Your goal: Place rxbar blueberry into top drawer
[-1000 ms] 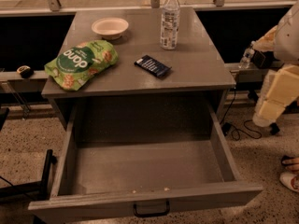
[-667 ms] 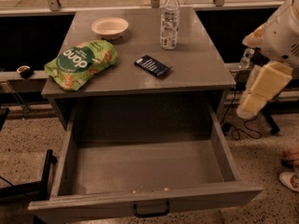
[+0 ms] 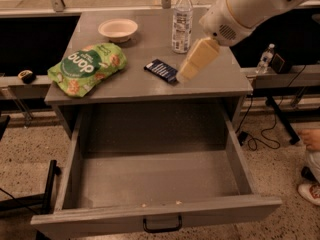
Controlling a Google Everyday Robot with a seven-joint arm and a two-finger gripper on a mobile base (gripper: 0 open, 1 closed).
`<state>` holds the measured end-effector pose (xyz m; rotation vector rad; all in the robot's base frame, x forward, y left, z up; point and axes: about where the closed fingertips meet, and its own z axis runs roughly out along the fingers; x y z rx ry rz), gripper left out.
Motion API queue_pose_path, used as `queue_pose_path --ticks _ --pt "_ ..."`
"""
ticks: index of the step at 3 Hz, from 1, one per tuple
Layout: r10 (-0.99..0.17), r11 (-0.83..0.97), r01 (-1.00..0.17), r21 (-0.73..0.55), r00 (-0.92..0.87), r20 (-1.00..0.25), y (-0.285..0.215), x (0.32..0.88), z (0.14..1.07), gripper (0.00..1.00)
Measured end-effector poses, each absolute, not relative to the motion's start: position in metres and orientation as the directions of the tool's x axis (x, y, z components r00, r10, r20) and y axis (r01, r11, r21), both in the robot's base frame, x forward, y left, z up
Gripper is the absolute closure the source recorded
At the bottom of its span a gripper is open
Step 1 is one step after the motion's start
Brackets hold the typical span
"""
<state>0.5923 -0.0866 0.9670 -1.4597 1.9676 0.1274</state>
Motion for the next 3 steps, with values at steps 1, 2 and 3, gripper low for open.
queue_pose_path --ticks 1,2,3 --pt "-0.748 0.474 -0.848 -0.239 -0.244 -0.618 -0.049 0.648 0.921 0.0" --pt "-0.672 0.578 -0.807 -0.124 -0.384 -0.633 -0.023 0.673 0.865 0.0" --pt "-0.632 0.619 -0.781 -0.08 -0.436 -0.64 -0.019 0.675 0.86 0.0"
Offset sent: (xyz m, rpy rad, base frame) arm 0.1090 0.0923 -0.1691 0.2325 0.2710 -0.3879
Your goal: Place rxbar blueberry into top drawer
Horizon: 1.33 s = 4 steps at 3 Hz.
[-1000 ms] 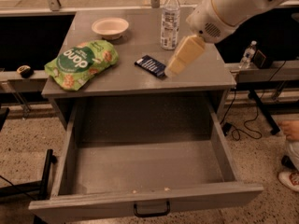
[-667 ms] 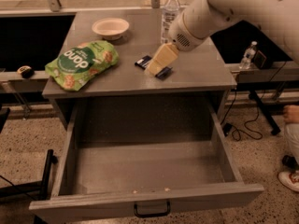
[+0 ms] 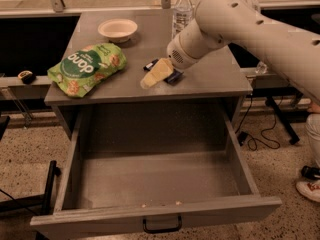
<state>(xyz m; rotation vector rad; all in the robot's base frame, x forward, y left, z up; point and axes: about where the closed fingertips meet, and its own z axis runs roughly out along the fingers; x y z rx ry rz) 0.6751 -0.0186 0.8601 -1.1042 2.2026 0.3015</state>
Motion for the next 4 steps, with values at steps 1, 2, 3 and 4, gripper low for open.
queue_pose_path --ticks 1,2,3,4 --pt "-0.632 0.619 -0.781 -0.08 -0.436 -0.64 -0.0185 0.6751 0.86 0.19" --pt "-0.637 0.615 -0.784 -0.079 -0.436 -0.636 -0.0173 0.6758 0.8589 0.43" --pt "-0.647 0.621 -0.779 -0.086 -0.447 -0.617 -0.0207 0.6822 0.8529 0.66" --pt "-0.649 0.586 -0.807 -0.079 -0.409 -0.641 -0.0169 0.6827 0.858 0.68"
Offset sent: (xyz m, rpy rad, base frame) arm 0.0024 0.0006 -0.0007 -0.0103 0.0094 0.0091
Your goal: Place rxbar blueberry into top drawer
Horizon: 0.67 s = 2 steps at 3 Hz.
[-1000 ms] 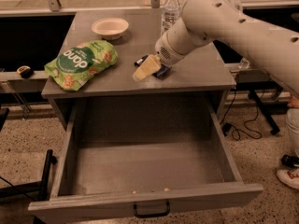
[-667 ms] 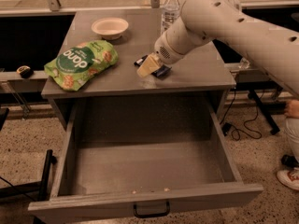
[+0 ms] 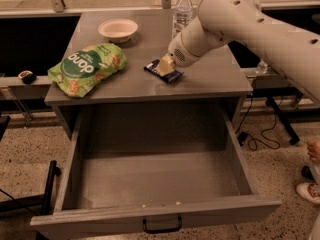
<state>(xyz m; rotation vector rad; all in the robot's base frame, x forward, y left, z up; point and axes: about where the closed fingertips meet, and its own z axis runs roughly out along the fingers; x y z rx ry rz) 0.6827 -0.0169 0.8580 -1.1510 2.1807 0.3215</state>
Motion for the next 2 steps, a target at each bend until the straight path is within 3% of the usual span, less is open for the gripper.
queue_pose_path --ticks 2 --pt "-0.67 0.583 -0.806 -0.106 -0.402 -0.624 -0.013 0.6838 0.8616 0.21"
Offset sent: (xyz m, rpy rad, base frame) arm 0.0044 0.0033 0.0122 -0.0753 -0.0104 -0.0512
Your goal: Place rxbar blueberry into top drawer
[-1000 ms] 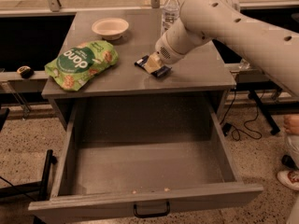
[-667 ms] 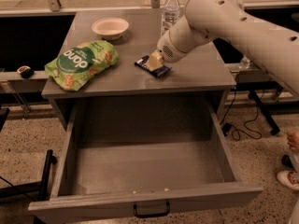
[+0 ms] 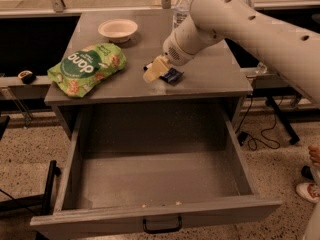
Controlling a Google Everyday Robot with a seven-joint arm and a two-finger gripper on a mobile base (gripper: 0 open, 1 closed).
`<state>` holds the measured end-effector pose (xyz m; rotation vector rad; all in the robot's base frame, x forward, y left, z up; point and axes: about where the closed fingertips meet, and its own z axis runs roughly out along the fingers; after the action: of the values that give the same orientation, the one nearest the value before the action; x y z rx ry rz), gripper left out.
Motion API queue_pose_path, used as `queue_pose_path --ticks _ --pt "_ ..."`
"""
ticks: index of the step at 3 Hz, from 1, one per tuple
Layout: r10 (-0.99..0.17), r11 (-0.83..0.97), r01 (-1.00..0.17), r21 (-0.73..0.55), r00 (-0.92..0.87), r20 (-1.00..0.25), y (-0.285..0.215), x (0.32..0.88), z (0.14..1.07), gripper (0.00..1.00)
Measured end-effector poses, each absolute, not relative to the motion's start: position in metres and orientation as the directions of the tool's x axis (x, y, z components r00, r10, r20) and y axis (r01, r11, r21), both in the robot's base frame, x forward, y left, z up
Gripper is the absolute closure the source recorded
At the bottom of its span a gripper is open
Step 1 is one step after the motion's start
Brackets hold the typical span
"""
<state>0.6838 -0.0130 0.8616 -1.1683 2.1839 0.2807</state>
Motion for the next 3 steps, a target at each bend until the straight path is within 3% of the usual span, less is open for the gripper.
queue_pose_path --ticks 1,2,3 --pt "-0.672 0.611 -0.776 -0.155 -0.405 -0.621 -0.017 0.689 0.867 0.01" --pt "-0.642 0.663 -0.729 -0.168 -0.439 -0.628 -0.031 0.702 0.863 0.0" --pt "-0.604 0.712 -0.688 -0.138 -0.501 -0.619 -0.043 0.711 0.854 0.19"
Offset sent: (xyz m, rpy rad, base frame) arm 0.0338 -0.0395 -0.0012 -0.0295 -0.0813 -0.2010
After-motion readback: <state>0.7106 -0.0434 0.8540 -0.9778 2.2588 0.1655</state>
